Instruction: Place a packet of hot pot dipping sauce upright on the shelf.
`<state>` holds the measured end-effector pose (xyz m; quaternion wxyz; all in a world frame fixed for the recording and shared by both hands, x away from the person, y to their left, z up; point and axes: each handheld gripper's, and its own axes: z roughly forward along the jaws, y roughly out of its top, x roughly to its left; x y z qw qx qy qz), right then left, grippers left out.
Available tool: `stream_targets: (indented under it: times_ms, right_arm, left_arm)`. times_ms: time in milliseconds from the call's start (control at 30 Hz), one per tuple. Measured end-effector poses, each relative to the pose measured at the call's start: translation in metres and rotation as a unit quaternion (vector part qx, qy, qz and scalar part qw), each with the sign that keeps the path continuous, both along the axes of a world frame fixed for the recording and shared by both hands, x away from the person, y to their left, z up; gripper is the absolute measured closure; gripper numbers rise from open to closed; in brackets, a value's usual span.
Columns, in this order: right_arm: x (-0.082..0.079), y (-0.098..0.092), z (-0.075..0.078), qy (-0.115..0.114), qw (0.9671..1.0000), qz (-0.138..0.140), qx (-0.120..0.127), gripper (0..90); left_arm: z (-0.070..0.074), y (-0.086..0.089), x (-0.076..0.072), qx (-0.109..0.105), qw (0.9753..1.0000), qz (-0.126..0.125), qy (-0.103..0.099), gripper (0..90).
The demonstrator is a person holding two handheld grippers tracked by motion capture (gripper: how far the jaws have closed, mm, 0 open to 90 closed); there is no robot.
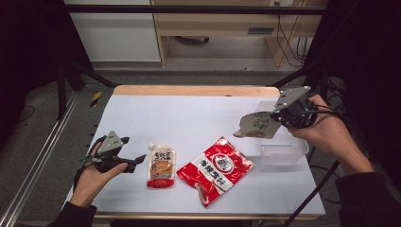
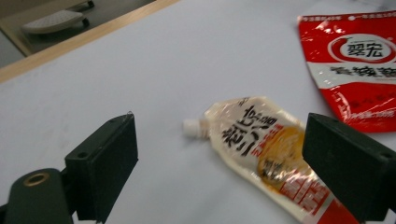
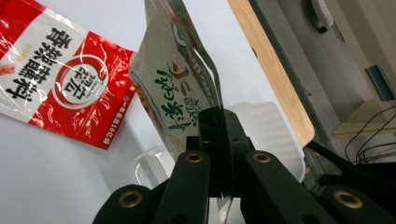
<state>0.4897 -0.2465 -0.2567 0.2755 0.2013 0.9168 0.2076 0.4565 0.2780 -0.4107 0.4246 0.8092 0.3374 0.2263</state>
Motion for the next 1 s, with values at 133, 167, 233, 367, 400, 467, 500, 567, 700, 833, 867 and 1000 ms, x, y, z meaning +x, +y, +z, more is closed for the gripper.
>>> stream_targets:
  times_ms: [133,167,233,367,400,467,500,567,700,833,867,1000]
  right_arm:
    - [-0.002,-0.014,-0.002,0.005,0.9999,-0.013,-0.001,90.0]
    - [-0.003,-0.018,-0.003,0.006,0.9999,-0.014,-0.001,90.0]
    - [-0.006,-0.024,-0.004,0.008,0.9998,-0.019,-0.003,90.0]
    - [-0.010,-0.033,-0.005,0.010,0.9997,-0.023,-0.004,90.0]
    - [-0.014,-0.039,-0.006,0.011,0.9996,-0.026,-0.002,90.0]
    - [-0.016,-0.044,-0.007,0.013,0.9995,-0.028,-0.001,90.0]
    - [-0.017,-0.047,-0.007,0.014,0.9995,-0.029,-0.002,90.0]
    - [-0.019,-0.051,-0.008,0.016,0.9994,-0.031,-0.001,90.0]
    - [-0.020,-0.062,-0.013,0.023,0.9992,-0.033,0.001,90.0]
    - [-0.021,-0.068,-0.016,0.030,0.9991,-0.031,-0.008,90.0]
    - [-0.021,-0.069,-0.016,0.030,0.9991,-0.031,-0.007,90.0]
    - [-0.022,-0.074,-0.017,0.033,0.9990,-0.032,-0.002,90.0]
  left_arm:
    - [-0.009,0.016,-0.003,-0.003,0.9999,0.011,0.002,9.0]
    - [-0.014,0.024,-0.006,-0.006,0.9998,0.020,0.000,9.0]
    - [-0.017,0.027,-0.006,-0.006,0.9997,0.024,0.000,8.9]
    - [-0.024,0.037,-0.008,-0.009,0.9993,0.036,0.002,8.5]
    - [-0.027,0.039,-0.009,-0.013,0.9990,0.042,0.001,8.5]
    - [-0.029,0.040,-0.009,-0.014,0.9989,0.046,-0.001,8.5]
    - [-0.030,0.041,-0.009,-0.013,0.9988,0.047,-0.001,8.5]
    - [-0.033,0.042,-0.010,-0.008,0.9987,0.051,-0.003,8.4]
    - [-0.034,0.039,-0.011,0.005,0.9984,0.055,-0.011,7.7]
    - [-0.033,0.040,-0.011,0.004,0.9985,0.052,-0.018,7.6]
    - [-0.033,0.040,-0.011,0.007,0.9984,0.053,-0.020,7.4]
    - [-0.033,0.042,-0.010,0.000,0.9981,0.058,-0.020,7.2]
